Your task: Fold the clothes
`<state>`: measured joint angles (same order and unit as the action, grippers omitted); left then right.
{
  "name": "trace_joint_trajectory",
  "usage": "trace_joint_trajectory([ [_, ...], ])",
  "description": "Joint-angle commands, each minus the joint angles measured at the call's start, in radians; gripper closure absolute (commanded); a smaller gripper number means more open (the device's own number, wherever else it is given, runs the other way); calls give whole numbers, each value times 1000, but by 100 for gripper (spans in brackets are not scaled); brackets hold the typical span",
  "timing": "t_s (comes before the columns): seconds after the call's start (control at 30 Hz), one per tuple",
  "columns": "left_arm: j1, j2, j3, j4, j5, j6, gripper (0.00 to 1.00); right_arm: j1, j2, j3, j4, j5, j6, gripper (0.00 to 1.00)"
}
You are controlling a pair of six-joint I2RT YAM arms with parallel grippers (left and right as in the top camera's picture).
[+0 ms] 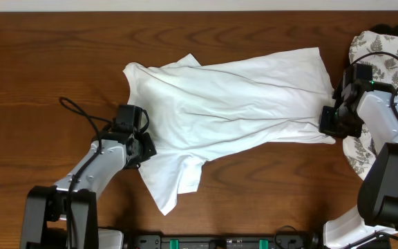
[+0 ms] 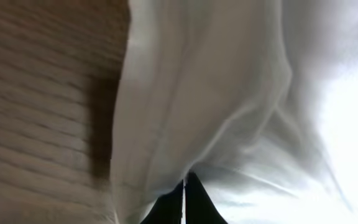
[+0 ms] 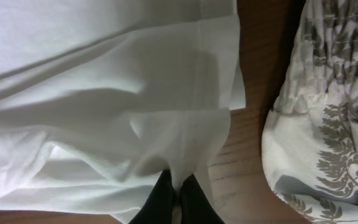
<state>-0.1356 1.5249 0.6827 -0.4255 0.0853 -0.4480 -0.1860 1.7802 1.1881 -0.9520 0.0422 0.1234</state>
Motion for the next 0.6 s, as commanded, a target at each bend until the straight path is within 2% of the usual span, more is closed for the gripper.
trace_joint_trajectory([
  [0.0, 6, 48, -24, -6, -156, 10, 94, 4, -11, -6, 4, 3, 3, 79],
  [0.27, 6, 48, -24, 5, -282, 12, 94, 4, -11, -6, 6, 2, 3, 78],
  [0.57, 8, 48, -24, 35, -293, 67, 94, 4, -11, -6, 11, -34, 3, 79],
])
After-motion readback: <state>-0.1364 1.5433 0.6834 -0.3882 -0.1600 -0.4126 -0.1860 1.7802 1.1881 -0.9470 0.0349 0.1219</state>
